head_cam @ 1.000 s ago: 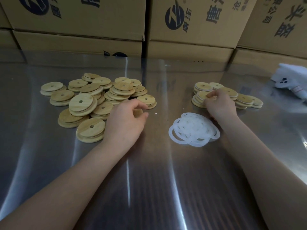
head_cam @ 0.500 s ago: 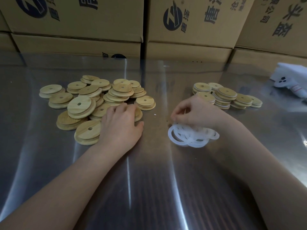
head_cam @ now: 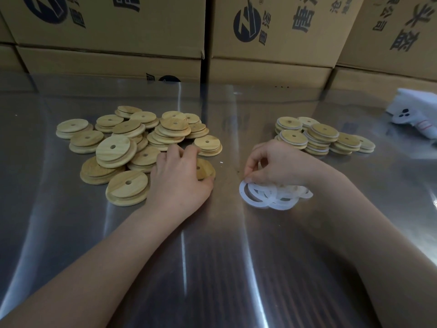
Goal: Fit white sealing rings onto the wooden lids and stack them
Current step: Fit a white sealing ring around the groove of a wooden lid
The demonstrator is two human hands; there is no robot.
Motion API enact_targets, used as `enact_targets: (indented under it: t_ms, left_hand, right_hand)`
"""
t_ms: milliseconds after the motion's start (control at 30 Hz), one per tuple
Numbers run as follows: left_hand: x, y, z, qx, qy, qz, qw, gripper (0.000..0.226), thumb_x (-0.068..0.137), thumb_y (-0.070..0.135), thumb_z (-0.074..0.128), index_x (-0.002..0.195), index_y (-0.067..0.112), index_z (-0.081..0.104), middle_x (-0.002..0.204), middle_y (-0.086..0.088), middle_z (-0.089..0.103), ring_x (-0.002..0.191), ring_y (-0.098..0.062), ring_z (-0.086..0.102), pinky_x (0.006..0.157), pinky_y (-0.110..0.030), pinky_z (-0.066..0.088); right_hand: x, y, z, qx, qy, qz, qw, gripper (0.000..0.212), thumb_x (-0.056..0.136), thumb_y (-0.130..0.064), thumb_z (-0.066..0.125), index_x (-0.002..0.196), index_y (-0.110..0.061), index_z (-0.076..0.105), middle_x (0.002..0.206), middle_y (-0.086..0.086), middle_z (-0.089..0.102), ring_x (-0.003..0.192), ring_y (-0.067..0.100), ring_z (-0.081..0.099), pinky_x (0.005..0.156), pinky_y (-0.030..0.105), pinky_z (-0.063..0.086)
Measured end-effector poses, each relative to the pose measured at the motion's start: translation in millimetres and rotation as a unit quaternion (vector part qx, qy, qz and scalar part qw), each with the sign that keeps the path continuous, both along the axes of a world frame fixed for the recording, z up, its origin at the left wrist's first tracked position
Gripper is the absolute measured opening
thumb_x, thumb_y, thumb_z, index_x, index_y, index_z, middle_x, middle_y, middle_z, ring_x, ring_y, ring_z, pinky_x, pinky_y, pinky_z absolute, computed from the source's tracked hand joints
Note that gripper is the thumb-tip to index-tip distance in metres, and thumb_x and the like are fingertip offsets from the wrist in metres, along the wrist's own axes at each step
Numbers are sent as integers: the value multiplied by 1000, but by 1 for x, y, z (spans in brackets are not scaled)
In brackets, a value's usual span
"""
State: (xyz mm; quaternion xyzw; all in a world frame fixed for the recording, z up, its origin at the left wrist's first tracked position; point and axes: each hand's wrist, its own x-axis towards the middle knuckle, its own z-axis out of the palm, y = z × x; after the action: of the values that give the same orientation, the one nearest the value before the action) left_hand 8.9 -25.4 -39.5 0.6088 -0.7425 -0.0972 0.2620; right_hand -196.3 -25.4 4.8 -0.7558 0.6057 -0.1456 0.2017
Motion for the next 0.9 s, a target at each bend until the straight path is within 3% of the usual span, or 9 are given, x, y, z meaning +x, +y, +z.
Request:
enact_targets:
  t_ms: [167,300,500,667,767,833,900]
  left_hand:
    - [1,-3,-1,5,-16,25,1000,65,87,53,57,138,14,47,134,-7,43,127,-32,33,102,-40,32]
    - [1,-3,-2,32,-62,37,997,67,89,62,42,131,11,54,140,-8,42,129,-32,29,103,-39,29]
    - [0,-4,0,51,-41,13,998,61,84,63,52,125,17,53,133,-5,49,127,-30,35,97,-40,32]
    - [-2,1,4,54,29,-37,997,57,73,63,60,112,22,49,113,3,57,116,-26,47,96,-43,38]
    - [-3,2,7,39,126,-66,989,52,70,47,76,107,21,50,107,4,58,104,-20,54,87,-38,46]
    - [-4,4,8,23,190,-78,978,57,66,36,84,109,21,48,105,8,55,99,-14,53,77,-26,43]
    - [-4,4,9,12,230,-85,970,65,64,26,87,115,23,47,101,11,54,98,-12,53,79,-26,43]
  right_hand:
    - [2,1,0,-21,-43,0,999,15,79,-18,76,66,-25,70,76,-5,69,51,-2,51,50,18,46]
    - [5,3,1,-43,-75,12,996,13,82,-16,74,71,-21,69,50,-21,58,47,-6,52,44,8,37]
    - [11,3,-4,-61,-110,20,992,12,83,-16,73,73,-20,68,51,-23,57,49,-5,51,45,7,36]
    - [11,2,-4,-73,-144,21,987,12,83,-15,73,74,-21,68,55,-23,58,52,-6,51,47,6,36]
    - [11,3,-3,-65,-172,25,983,12,85,-13,72,76,-19,67,59,-19,61,53,-5,53,49,8,39]
    - [10,2,-2,-66,-186,30,980,12,86,-13,71,77,-20,66,69,-10,67,61,0,58,56,14,45]
    - [10,2,-2,-62,-206,33,976,12,88,-13,69,79,-20,64,76,1,69,66,12,62,61,29,53]
